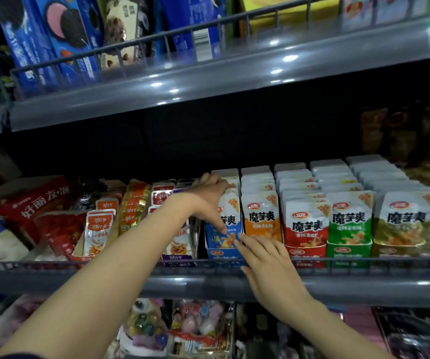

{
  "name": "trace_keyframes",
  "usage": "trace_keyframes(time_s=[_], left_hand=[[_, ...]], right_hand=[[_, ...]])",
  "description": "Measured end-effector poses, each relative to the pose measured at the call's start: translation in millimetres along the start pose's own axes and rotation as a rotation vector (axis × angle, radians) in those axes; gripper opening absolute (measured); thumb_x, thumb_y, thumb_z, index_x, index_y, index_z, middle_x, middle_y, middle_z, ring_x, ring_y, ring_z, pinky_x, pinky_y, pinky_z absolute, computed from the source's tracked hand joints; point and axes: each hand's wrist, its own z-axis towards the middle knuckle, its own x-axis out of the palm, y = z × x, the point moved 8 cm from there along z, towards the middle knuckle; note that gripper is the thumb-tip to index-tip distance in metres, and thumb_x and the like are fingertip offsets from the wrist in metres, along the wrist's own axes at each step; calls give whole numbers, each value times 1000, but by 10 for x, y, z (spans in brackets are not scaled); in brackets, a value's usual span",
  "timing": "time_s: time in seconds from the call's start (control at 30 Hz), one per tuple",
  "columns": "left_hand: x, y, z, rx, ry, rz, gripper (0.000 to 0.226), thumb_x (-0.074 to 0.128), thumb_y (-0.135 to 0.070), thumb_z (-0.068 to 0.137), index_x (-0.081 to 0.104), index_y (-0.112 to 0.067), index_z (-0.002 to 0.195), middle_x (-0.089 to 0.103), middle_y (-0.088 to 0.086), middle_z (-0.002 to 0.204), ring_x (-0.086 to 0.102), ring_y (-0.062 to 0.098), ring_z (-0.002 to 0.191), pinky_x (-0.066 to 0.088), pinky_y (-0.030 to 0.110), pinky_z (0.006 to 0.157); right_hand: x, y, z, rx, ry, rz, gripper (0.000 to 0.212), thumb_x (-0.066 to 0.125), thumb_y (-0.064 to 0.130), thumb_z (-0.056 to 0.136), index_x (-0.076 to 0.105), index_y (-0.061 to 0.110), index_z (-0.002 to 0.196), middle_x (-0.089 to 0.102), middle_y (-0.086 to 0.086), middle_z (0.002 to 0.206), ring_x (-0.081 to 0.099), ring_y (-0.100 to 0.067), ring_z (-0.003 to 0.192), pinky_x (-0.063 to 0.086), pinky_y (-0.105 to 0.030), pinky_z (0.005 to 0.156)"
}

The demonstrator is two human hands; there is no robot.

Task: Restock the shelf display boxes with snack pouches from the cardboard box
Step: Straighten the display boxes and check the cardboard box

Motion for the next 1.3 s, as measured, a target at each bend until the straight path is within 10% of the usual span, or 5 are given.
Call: trace_keyframes(time_s=[0.5, 0.8, 1.0, 1.3], left_hand=[[41, -67, -99, -71, -102, -100, 106, 86, -38, 62, 21, -29, 145, 44, 0, 143, 51, 22, 120, 49, 31, 88], [4, 119, -129, -171, -208, -321, 125, 88, -44, 54, 4, -48, 147, -15, -9, 156, -9, 23, 145, 16, 45, 116], [112, 92, -130, -91, -147, -583, 110, 82, -32, 70, 9, -31, 152, -6, -12, 159, 6, 11, 146, 15, 16, 102], [48, 36, -84, -75, -85, -388, 96, 68, -49, 80, 5, -38, 151, -13, -7, 159, -3, 15, 147, 13, 30, 115]], right_hand=[[187, -133, -117, -151, -99, -159, 58, 38, 43, 85, 47, 20, 137, 50, 3, 141, 48, -25, 116, 30, -41, 99], [134, -124, -87, -149, -112, -146, 55, 37, 43, 84, 55, 20, 131, 53, 2, 138, 59, -24, 107, 32, -38, 93], [199, -163, -95, -141, -98, -133, 56, 36, 41, 87, 43, 20, 139, 44, -3, 146, 50, -24, 118, 31, -40, 99], [208, -175, -95, -142, -71, -127, 57, 35, 40, 87, 46, 19, 139, 44, -3, 146, 51, -25, 118, 30, -40, 99]])
